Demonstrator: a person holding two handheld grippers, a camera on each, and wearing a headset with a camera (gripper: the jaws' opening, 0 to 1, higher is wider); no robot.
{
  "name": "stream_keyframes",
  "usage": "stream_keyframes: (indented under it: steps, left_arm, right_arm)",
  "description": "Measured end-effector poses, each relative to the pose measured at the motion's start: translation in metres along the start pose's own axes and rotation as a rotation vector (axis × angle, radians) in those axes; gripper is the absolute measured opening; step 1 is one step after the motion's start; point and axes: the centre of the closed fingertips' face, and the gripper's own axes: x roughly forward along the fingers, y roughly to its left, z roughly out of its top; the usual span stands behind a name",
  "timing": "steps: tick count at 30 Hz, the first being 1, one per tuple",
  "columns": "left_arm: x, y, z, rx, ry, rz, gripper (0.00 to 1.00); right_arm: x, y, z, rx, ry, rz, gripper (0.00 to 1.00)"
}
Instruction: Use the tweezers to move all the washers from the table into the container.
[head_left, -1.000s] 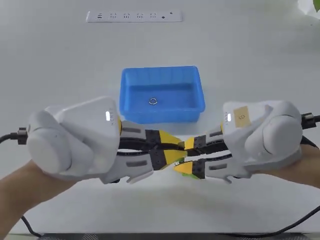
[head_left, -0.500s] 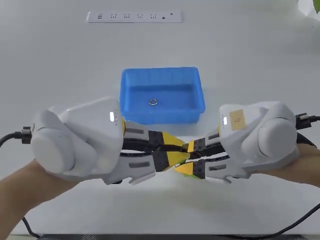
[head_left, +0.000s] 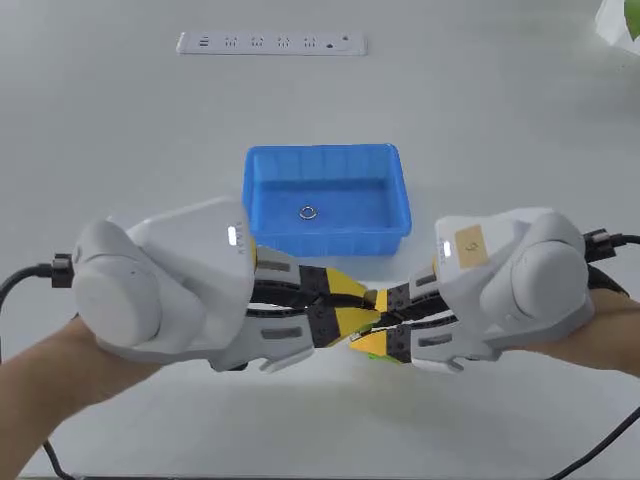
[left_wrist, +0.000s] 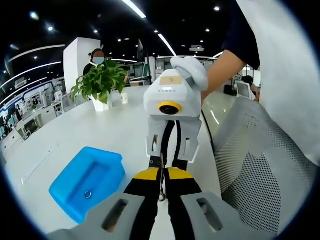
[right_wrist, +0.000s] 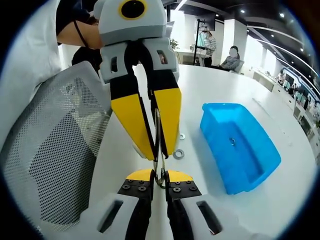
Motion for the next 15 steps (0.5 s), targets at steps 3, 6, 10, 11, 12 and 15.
stream_keyframes:
  steps: [3, 6, 10, 11, 12, 15]
  left_arm:
    - [0.0003, -0.0012, -0.0018, 0.002, 0.018, 0.003, 0.08]
    - [0.0, -0.002, -0.0043, -0.005, 0.028, 0.001, 0.09]
    - [-0.002, 0.001, -0.0008, -0.024, 0.011, 0.011, 0.1]
    - [-0.0024, 0.0022, 0.0004, -0.029, 0.007, 0.014, 0.11]
    - [-0.0026, 0.0027, 0.0003, -0.03, 0.008, 0.014, 0.11]
    - [-0.0027, 0.0032, -0.0008, -0.028, 0.015, 0.012, 0.11]
  right_arm:
    - [0.0004, 0.0004, 0.0003, -0.006, -0.002, -0.004, 0.09]
    - [0.0016, 0.0015, 0.0015, -0.02, -0.004, -0.005, 0.09]
    - [0.0025, 0.0018, 0.0027, -0.019, -0.01, -0.004, 0.09]
    - [0.0028, 0.0022, 0.0032, -0.016, -0.013, -0.002, 0.09]
    - [0.003, 0.0021, 0.0035, -0.016, -0.015, -0.003, 0.09]
    - [0.0038, 0.0014, 0.004, -0.016, -0.018, -0.003, 0.09]
